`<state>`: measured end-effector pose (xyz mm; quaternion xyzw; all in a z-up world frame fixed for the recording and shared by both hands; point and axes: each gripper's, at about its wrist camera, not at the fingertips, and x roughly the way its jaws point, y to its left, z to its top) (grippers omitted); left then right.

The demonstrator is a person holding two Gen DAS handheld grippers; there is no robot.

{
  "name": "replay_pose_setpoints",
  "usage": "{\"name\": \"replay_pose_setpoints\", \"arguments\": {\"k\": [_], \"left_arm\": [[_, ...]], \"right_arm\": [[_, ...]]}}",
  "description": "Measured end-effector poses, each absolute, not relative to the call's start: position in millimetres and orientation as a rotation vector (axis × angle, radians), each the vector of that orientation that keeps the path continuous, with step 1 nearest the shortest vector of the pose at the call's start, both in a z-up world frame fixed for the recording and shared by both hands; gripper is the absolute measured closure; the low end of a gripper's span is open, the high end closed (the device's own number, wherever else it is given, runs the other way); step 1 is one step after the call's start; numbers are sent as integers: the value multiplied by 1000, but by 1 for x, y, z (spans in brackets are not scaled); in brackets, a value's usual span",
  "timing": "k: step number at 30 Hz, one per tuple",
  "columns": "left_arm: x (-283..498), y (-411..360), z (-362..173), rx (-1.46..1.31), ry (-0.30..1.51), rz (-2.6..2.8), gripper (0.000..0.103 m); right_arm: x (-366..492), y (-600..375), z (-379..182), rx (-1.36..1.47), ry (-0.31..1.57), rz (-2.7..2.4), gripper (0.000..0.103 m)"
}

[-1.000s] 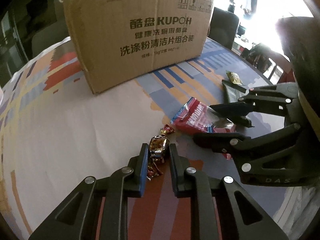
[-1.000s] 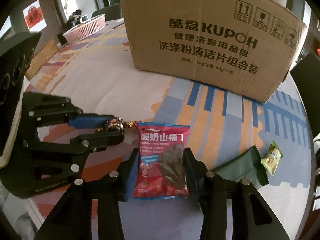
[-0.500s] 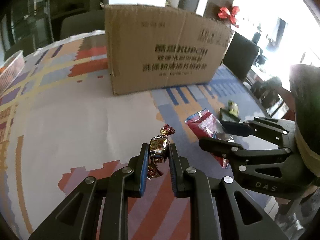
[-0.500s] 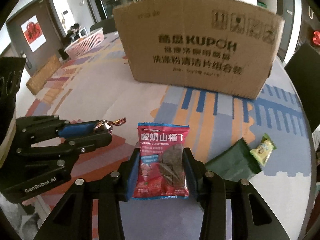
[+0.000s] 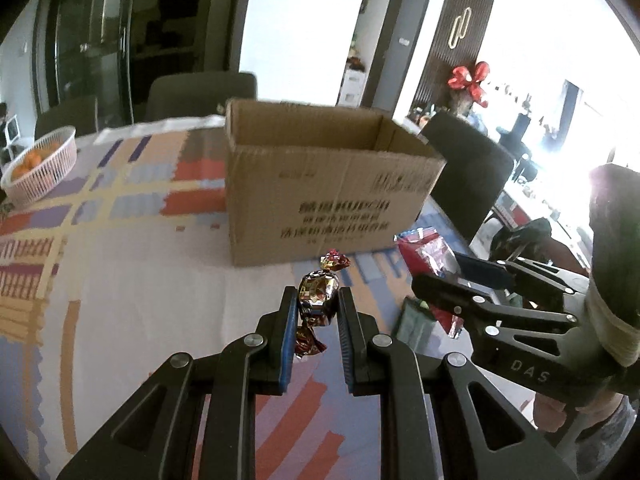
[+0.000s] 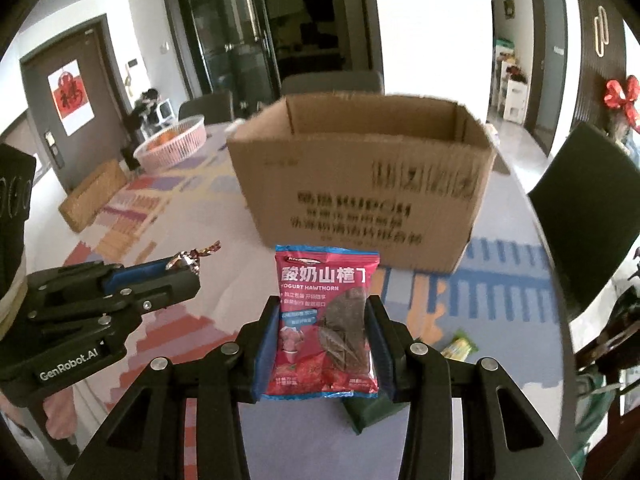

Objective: Organize snacks
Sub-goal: 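Carry the gold candy and red packet over the box with both tools, then open both tools to drop the candy and packet into the box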

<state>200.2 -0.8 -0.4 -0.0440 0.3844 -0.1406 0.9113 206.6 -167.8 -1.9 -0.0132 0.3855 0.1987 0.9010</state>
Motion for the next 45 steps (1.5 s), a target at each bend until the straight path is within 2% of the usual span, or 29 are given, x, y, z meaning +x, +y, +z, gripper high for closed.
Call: {"name": "replay_pose_setpoints", "arguments": {"k": [15,26,35,45], "left_arm": [[222,-18,63,-41,649,-319,83],[267,-19,86,-26,594,-290,83],[312,-16,81,-23,622,-268,83],[354,-17,57,-15,690,-249,83]], "right_arm": [[220,-188,59,4,665,386,60],[259,-189,87,14,600,376,60],[300,-187,99,-10,586,364,60],[343,-184,81,-36,632,364,60]]}}
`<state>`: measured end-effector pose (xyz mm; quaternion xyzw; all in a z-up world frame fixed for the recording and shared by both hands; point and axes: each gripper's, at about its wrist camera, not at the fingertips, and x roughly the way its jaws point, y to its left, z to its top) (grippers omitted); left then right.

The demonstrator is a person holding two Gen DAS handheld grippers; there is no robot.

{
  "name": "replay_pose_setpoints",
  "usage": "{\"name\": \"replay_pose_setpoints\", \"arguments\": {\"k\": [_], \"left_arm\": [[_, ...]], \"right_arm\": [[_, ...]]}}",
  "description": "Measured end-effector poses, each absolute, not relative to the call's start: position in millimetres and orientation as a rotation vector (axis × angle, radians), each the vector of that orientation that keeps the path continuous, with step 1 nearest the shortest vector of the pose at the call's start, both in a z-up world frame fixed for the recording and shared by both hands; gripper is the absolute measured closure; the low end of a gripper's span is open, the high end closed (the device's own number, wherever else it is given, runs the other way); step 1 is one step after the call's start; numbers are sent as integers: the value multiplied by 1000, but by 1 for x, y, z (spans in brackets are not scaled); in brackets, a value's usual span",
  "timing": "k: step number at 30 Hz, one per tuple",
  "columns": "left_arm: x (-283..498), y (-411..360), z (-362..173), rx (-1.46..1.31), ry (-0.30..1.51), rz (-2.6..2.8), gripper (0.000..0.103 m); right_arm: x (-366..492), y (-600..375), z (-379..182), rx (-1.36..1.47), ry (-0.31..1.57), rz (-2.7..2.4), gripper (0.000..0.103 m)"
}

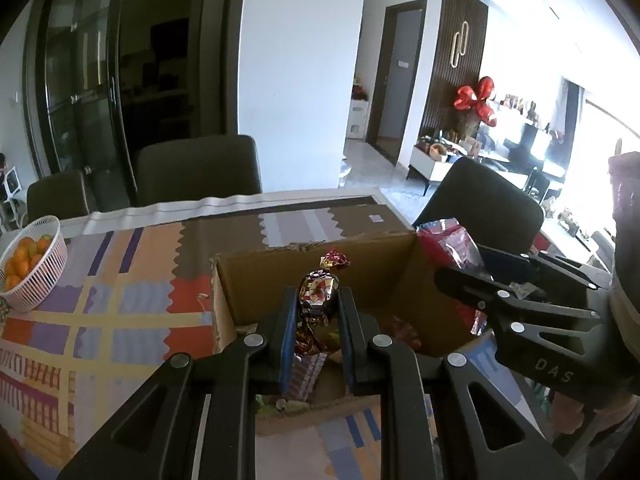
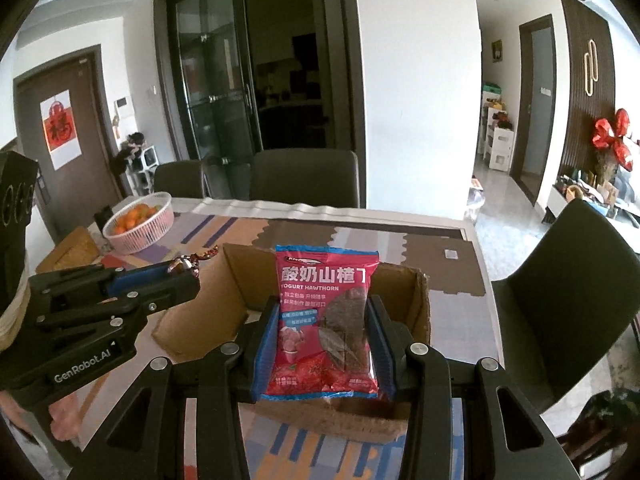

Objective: Organize snacks
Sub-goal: 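Open both tools to drop the candy and packet into the box, then move both open tools to the dark green pack and small yellow-green pack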

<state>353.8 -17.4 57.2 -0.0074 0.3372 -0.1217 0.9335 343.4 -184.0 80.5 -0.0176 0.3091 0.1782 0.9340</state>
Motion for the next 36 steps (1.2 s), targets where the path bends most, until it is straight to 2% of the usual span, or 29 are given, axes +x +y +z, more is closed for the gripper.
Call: {"name": "replay_pose_setpoints", "arguments": {"k": [8,10,11,12,13,14,21,36], "left_arm": [[376,-19,38,-21,732,-233,82],[377,-19,37,-11,729,-210,70],[376,-18,36,-7,722,-192,57],[376,-17,36,-7,713,-180,49],[374,-17,37,-3,708,-169,48],[371,-17,38,2,706,-167,48],[331,-30,47,56,653,-189,44],[261,-72,50,103,639,-292,42]], "right_arm": [[366,-182,63,-35,672,362,60],[371,-182,59,-34,680,360,59],[373,-182,57,-31,686,360,57],[374,-182,56,-27,689,358,50],[375,-183,55,-23,691,350,42],[373,-185,55,-13,686,336,41],[344,-197,61,-6,648,305,41],[256,-243,62,7,612,195,41]]}}
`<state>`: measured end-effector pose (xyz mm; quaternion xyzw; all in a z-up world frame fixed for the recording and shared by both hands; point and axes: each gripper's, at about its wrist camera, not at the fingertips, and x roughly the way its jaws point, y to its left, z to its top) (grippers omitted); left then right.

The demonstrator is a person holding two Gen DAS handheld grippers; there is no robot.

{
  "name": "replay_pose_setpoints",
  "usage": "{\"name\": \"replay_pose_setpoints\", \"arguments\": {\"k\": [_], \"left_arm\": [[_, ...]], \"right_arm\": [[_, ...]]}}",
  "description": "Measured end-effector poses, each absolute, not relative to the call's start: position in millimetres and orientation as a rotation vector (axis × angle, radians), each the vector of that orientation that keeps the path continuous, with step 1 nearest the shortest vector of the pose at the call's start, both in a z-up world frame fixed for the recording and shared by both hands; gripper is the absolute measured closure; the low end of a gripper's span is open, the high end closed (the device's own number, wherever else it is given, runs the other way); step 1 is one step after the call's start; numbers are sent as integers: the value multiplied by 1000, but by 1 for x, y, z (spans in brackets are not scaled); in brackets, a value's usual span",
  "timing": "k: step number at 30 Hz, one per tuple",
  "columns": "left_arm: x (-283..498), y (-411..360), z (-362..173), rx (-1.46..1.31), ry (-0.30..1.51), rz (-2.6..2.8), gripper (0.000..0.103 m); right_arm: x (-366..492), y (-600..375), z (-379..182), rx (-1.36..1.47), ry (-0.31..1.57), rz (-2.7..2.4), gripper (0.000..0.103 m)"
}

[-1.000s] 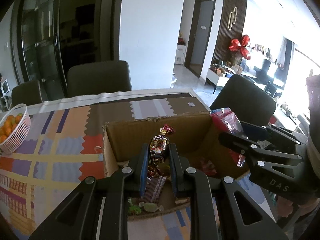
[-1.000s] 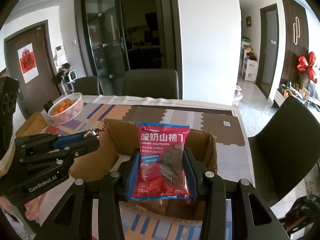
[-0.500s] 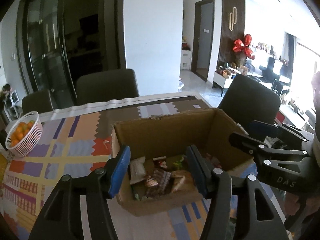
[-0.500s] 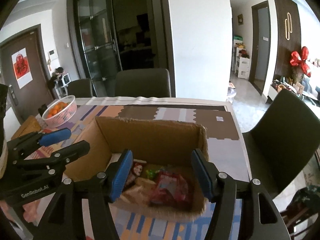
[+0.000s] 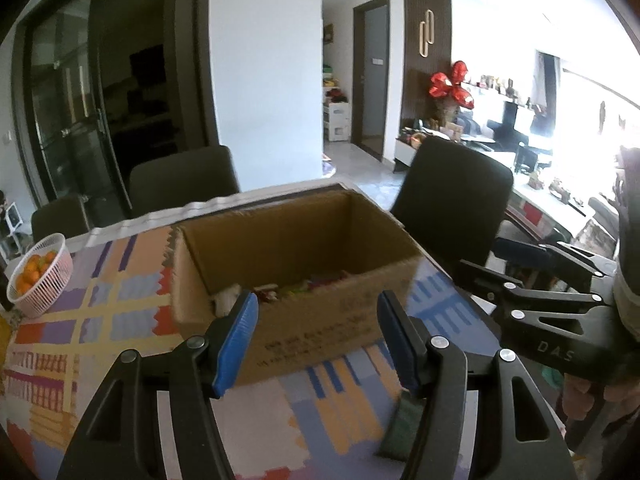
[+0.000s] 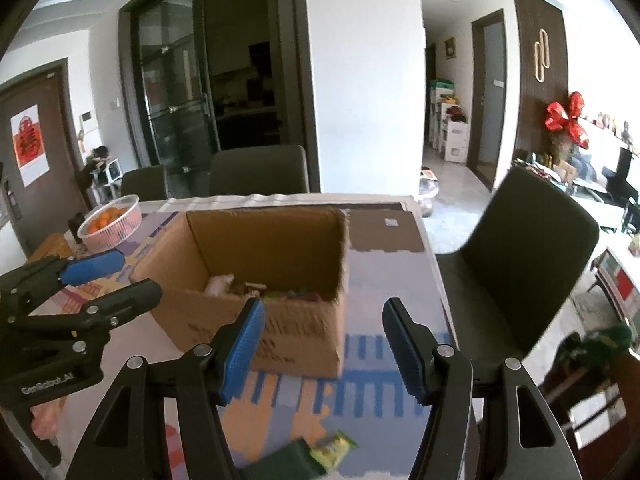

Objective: Organize snacks
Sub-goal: 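Move both open tools to the dark green pack and small yellow-green pack, then grasp the dark green pack with the left tool while the right tool grasps the yellow-green pack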

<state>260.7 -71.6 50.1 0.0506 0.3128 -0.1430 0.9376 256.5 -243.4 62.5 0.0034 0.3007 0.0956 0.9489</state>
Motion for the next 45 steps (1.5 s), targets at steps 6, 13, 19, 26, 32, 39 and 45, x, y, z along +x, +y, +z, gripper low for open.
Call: {"name": "replay_pose_setpoints", "arguments": {"k": [6,13,19,26,32,39,45], "left_arm": [[240,-88,31,115,686,-336,42],[223,-105,0,149,748,-394,42],[215,-119,-32,168,822,-444,42],[220,-130,-68,150,931,-492,42],[224,-138,-95,174,996,-514,42],[232,-150,-113,213,1021,-517,42],[234,-157,-119,246,1001,-499,47]], "right_arm": [[235,-258,46,31,657,182,41],[216,-269,21,29,717,158,41],[204,-275,-11,33,798,138,41],[198,-279,-42,39,887,115,41],[198,-281,-64,34,952,102,41],[196,-289,-82,54,1007,68,41],[198,-293,-87,53,1021,64,41]]}}
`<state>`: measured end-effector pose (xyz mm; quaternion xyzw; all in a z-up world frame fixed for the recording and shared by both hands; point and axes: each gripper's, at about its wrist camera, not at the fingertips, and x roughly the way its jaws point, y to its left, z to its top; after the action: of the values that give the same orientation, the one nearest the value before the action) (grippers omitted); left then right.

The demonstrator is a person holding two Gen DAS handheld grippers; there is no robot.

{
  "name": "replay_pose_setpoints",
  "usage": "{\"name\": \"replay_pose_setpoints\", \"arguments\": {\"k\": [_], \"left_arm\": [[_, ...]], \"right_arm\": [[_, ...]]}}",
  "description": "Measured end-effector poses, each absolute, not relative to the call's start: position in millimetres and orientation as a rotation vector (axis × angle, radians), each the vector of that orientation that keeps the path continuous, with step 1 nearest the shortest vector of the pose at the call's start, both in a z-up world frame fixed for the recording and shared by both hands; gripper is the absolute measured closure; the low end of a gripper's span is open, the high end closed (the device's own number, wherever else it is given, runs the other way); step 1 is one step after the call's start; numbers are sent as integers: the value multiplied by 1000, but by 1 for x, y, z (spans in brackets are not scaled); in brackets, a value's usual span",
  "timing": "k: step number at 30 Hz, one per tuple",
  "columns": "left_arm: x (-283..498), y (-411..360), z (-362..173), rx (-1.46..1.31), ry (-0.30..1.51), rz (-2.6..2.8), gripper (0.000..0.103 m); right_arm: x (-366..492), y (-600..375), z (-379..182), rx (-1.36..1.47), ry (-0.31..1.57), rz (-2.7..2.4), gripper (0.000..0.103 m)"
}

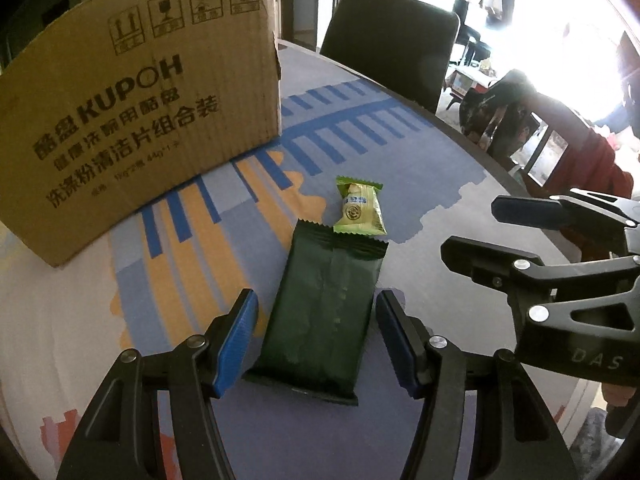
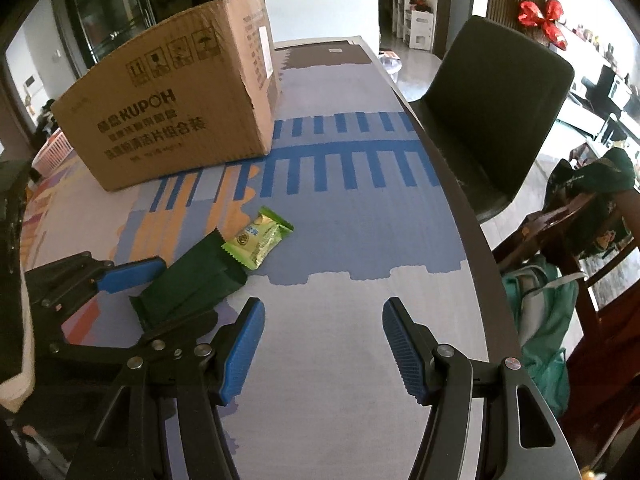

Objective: Organize snacks
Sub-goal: 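Grasp the dark green pack with the left tool while the right tool grasps the yellow-green pack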

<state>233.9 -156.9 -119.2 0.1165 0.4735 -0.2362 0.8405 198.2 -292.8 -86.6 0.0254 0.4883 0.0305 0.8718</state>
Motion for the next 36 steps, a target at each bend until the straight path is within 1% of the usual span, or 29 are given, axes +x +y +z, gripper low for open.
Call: {"name": "replay_pose_setpoints", "arguments": {"k": [1,2,3,5,13,22,32,36], "left_arm": [[234,-157,-119,246,997,-504,50],[234,-156,-119,244,993,-507,56],[234,-155,-119,241,992,-507,58],[234,-152,-118,224,989,-518,59],[229,-133,-113,145,1004,-500,60],[236,-105,-95,120,914,-377,60],[252,-91,-89,56,890,-340,60],[256,-88,-86,39,881,-333,60]], "right_arm": [[199,-293,-87,54,1022,64,41],[199,-293,-87,55,1025,65,41],[200,-293,-88,56,1027,64,41],[202,-293,-89,60,1029,63,41],[207,-283,-92,60,1038,82,41],[218,-272,-91,97,1021,101,41],[248,-261,-91,131,1001,104,41],[258,-258,-96,144,1018,110,49]]}}
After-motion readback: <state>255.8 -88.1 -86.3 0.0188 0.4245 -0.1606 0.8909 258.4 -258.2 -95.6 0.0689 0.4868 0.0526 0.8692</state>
